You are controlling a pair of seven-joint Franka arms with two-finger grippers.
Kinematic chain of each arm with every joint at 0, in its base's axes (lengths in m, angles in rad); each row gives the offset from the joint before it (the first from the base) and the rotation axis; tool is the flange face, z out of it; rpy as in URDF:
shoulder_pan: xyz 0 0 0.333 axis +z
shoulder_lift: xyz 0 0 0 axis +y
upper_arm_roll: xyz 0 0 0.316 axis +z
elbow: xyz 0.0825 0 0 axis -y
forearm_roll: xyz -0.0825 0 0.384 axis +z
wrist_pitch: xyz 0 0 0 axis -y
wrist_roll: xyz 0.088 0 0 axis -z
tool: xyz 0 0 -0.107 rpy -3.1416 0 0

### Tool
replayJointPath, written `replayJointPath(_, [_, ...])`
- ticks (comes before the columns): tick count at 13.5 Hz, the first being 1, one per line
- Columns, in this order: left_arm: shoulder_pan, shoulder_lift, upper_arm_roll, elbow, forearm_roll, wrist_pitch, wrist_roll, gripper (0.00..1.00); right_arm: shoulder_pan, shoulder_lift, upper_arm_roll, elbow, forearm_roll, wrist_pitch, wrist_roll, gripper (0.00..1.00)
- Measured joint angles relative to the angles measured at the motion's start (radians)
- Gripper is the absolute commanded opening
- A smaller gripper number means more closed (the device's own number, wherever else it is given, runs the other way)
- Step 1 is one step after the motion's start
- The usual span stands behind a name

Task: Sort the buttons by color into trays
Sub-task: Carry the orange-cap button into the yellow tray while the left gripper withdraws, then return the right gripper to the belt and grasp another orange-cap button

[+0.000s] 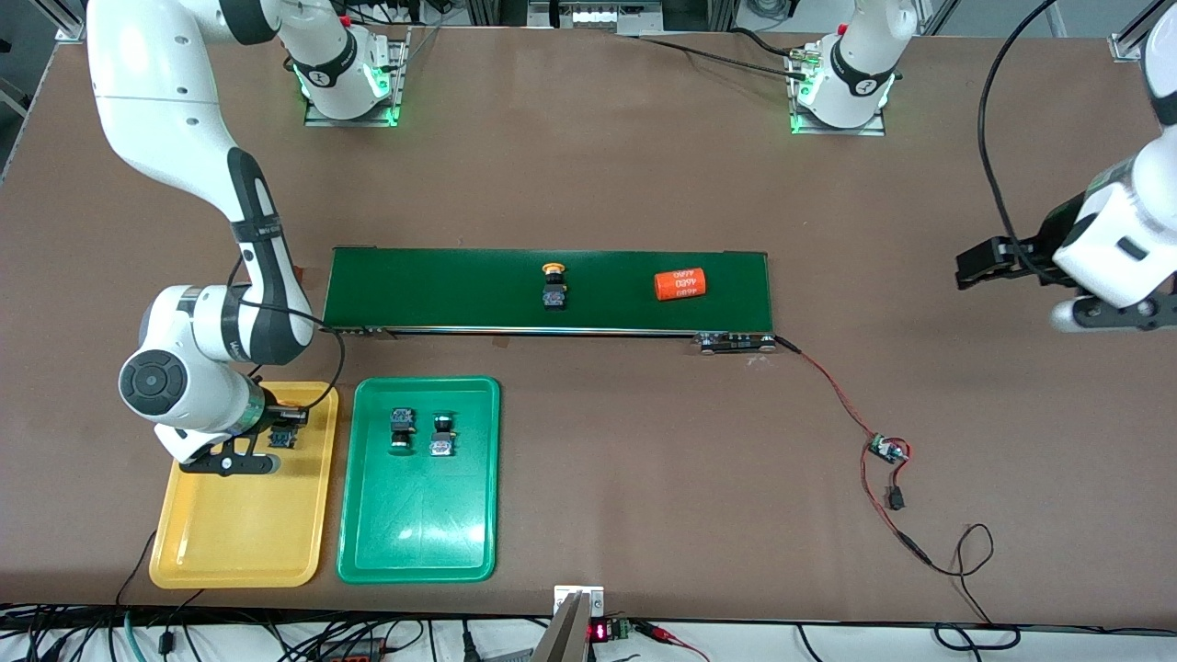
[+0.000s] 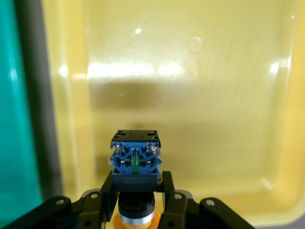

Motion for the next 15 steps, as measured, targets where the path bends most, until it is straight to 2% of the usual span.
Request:
replayJointPath(1, [-0.011, -0.038, 0.019, -0.051, 0.0, 0.044, 0.0, 1.0, -0.007, 0.014, 0.0, 0.0, 0.0, 0.039, -0.01, 0.0])
replayJointPath(2, [-0.014, -0.083, 0.028, -0.117, 0.0, 0.087, 0.005, 1.0, -0.012, 0.028, 0.0, 0.0, -0.001, 0.077, -0.014, 0.11])
replayJointPath(3, [-0.016, -0.131, 0.032, -0.187, 0.0, 0.116, 0.021, 1.0, -0.016, 0.04, 0.0, 0.001, -0.002, 0.103, -0.016, 0.69])
replayJointPath(4, [-0.016, -0.175, 0.036, -0.253, -0.004, 0.133, 0.044, 1.0, -0.02, 0.049, 0.0, 0.001, -0.002, 0.115, -0.017, 1.0])
replayJointPath(6, [-0.016, -0.235, 0.044, -0.336, -0.02, 0.145, 0.078, 1.0, -0.024, 0.054, 0.0, 0.004, -0.002, 0.122, -0.017, 1.0])
replayJointPath(9, [-0.016, -0.244, 0.045, -0.351, -0.022, 0.147, 0.084, 1.0, -0.023, 0.043, 0.002, 0.018, -0.001, 0.109, -0.017, 1.0])
replayJointPath(15, [-0.025, -0.244, 0.041, -0.35, -0.022, 0.138, 0.084, 1.0, 0.07, -0.12, 0.019, 0.023, 0.004, -0.252, 0.052, 1.0])
